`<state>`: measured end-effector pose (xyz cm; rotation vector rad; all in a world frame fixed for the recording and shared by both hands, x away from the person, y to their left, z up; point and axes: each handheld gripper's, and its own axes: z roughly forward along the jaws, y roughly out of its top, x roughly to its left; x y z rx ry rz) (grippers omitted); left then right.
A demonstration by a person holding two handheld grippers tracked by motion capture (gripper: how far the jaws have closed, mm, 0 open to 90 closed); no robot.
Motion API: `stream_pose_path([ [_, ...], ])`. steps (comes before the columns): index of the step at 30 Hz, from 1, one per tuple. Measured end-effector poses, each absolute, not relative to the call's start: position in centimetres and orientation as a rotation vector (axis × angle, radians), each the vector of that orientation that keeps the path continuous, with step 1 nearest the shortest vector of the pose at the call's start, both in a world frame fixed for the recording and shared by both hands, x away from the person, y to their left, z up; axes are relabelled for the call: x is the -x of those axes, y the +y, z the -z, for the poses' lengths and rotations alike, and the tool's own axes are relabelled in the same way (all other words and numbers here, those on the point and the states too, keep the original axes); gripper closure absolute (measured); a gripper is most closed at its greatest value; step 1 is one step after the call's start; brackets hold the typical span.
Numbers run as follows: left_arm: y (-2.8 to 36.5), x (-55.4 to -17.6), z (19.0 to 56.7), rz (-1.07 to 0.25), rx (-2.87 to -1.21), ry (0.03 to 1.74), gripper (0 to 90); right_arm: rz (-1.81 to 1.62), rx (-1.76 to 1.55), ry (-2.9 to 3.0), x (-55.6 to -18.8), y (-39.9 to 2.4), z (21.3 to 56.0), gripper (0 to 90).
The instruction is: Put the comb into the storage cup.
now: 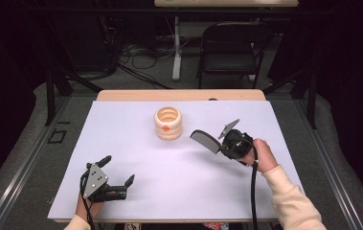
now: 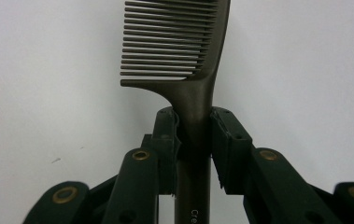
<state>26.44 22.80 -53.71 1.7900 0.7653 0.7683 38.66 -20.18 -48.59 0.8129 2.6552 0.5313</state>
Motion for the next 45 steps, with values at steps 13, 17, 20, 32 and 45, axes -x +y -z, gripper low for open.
stream_pose_path([
  [13, 22.82, -26.43, 53.69, -0.77, -1.788, 0.766, 0.1, -0.608, -0.821, 2.633, -38.72, -20.2, 48.42, 72.5],
  [17, 22.84, -26.43, 53.69, -0.77, -1.789, 0.767, 0.1, -0.63, -0.814, 2.625, -38.73, -20.14, 48.38, 72.5],
  [20, 22.82, -26.43, 53.7, -0.768, -1.79, 0.767, 0.1, -0.647, -0.82, 2.615, -38.77, -20.08, 48.39, 72.5],
  [32, 22.82, -26.44, 53.7, -0.765, -1.791, 0.766, 0.1, -0.722, -0.826, 2.575, -38.8, -19.84, 48.2, 72.4],
  [45, 22.76, -26.45, 53.72, -0.765, -1.793, 0.765, 0.1, -0.813, -0.838, 2.541, -38.85, -19.65, 48.06, 72.4],
])
